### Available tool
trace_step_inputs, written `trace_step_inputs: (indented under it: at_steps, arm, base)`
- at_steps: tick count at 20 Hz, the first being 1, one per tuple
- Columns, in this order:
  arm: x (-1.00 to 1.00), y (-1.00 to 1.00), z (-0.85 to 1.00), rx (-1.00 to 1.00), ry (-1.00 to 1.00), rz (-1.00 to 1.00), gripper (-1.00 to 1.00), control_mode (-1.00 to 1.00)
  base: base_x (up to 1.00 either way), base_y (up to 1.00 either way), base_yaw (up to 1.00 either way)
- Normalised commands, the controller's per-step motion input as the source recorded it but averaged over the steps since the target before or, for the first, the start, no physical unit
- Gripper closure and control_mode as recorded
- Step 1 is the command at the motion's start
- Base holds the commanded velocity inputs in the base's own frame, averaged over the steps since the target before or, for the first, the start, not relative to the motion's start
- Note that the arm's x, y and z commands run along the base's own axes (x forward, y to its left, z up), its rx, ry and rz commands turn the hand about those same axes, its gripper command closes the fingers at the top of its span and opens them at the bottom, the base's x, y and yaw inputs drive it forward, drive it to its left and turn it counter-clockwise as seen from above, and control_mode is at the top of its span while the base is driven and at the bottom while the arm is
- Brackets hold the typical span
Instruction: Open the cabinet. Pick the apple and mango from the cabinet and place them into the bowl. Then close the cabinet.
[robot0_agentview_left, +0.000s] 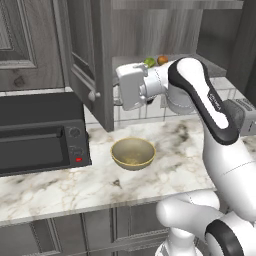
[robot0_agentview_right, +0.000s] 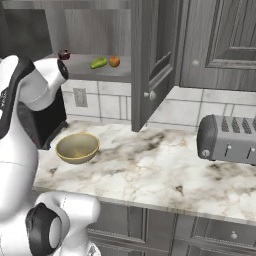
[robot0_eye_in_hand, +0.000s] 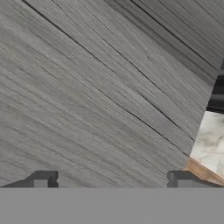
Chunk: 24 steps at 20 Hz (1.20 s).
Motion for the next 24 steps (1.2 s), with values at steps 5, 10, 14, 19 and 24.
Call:
trace_step_inputs:
  at_steps: [5,10,14,19,24]
  arm:
    - [0.00,0.14,-0.11,-0.01,0.00,0.00,-1.00,-1.00]
    - [0.03,-0.19,0.03,-0.01,0.00,0.00,-1.00,-1.00]
    - [0.19,-0.74,0.18,-0.11,0.04,-0.01,-1.00,-1.00]
    - [0.15,-0.69,0.00,-0.12,0.00,-0.07,-1.00,-1.00]
    - [0.17,-0.48,0.00,-0.11,-0.01,-0.04,-1.00,-1.00]
  base:
    - [0.00,0.00,0.00]
    - [0.00,0.00,0.00]
    - [0.00,0.00,0.00]
    - [0.00,0.00,0.00]
    - [0.00,0.00,0.00]
